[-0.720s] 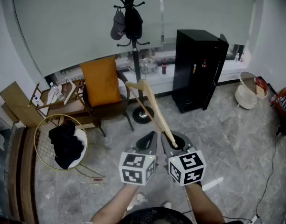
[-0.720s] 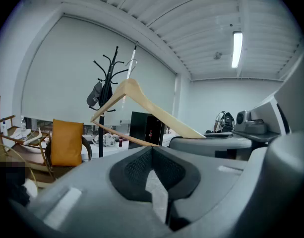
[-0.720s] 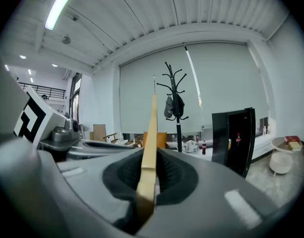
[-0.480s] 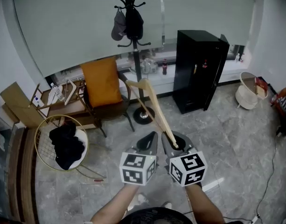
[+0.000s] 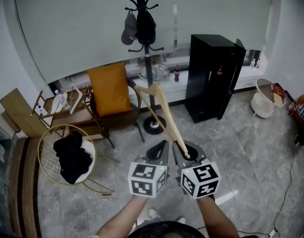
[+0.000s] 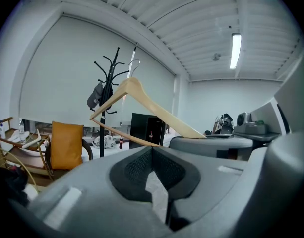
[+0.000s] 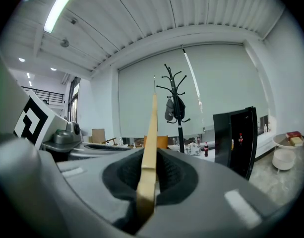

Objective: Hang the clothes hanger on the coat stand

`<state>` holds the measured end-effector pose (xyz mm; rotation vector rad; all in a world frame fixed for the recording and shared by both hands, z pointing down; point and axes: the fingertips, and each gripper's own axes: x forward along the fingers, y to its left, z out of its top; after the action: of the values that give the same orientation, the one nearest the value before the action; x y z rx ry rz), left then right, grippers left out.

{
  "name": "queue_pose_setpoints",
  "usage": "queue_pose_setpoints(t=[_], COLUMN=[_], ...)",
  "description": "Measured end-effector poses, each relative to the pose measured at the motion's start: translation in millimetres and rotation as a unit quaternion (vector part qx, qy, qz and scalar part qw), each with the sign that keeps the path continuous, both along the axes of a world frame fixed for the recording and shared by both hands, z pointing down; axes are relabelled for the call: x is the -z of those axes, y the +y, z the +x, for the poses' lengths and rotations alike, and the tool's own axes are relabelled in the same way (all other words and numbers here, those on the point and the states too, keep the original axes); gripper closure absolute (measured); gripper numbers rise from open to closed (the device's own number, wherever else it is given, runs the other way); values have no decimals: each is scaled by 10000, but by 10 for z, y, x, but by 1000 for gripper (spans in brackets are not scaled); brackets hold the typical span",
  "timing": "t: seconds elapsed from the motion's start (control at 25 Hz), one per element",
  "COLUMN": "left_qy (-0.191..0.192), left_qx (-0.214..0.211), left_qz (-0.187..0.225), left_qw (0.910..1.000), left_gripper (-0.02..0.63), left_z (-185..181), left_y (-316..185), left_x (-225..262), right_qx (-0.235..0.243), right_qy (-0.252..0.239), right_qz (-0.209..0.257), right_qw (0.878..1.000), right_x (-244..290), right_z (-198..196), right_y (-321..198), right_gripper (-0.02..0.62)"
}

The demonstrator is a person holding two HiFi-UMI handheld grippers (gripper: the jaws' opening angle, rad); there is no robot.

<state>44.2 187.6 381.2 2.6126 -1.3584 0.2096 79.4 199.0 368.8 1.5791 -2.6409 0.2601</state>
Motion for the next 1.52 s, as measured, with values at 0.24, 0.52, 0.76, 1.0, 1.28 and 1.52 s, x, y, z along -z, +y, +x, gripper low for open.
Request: queue_pose_setpoints(t=[0.24, 0.52, 0.76, 1.0, 1.28, 1.52], left_qy=[72, 164, 203, 235, 187, 129], left_qx=[-34, -74, -96, -102, -7, 151], left_qz=[-18, -14, -38, -64, -58, -42], left_qw=[10000, 9998, 9997, 9997, 9998, 9998], left_gripper=[601, 601, 601, 601, 601, 601], left_z=[-199, -494, -688, -754, -759, -636], left_y=[-114, -248, -321, -439, -627, -939], left_x=[0, -2, -43, -78, -118, -134], right_qx=[-58, -122, -173, -155, -67, 102], right_qy=[64, 76, 127, 136, 89, 54], right_qz=[-31, -26, -8, -27, 4, 52], right_qw=[10000, 9999, 9998, 9998, 9999, 9999], right_x=[-15, -16, -40, -79, -113, -125], right_z=[-184, -473, -664, -732, -733, -602], right_y=[-111, -229, -297, -420, -627, -951], right_gripper=[560, 560, 560, 560, 560, 560])
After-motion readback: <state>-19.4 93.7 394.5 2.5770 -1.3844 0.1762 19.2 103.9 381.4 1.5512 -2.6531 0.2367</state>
